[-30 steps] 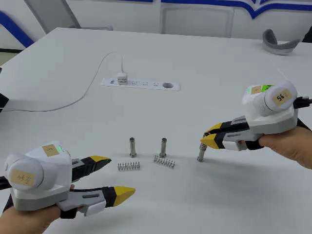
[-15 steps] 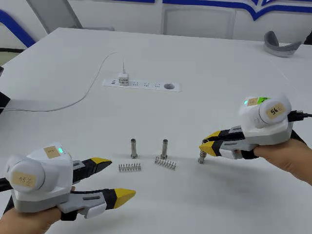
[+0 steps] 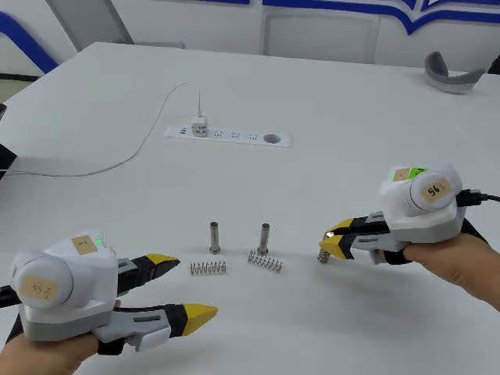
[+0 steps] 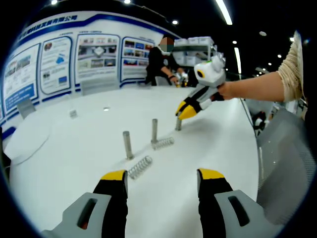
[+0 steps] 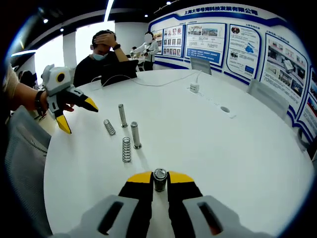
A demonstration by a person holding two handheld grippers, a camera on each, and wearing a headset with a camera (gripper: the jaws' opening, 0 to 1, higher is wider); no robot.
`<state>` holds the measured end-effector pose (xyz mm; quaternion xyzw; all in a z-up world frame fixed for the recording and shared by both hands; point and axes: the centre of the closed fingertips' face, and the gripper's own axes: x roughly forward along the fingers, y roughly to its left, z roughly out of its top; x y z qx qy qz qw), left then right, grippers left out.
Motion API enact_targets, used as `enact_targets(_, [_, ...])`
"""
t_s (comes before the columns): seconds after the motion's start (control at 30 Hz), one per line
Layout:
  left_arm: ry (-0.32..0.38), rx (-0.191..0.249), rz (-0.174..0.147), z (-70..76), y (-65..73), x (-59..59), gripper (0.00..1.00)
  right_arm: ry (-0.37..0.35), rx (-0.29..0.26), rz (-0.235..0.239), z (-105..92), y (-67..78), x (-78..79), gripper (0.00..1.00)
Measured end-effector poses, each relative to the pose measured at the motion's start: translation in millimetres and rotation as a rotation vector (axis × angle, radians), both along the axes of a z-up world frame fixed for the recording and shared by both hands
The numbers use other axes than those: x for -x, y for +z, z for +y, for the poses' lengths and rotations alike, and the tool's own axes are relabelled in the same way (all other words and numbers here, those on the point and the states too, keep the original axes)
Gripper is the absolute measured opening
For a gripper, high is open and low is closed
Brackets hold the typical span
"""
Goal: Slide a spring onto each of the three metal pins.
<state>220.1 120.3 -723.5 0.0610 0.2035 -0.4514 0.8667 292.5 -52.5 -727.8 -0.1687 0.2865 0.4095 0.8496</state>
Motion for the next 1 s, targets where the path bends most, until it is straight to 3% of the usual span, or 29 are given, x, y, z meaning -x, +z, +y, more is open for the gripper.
enact_targets(1.0, [0.000, 0.011, 0.000, -2.0, 0.5, -2.0, 0.58, -0.033, 0.001, 0.011, -7.9, -7.3, 6.6, 0.18])
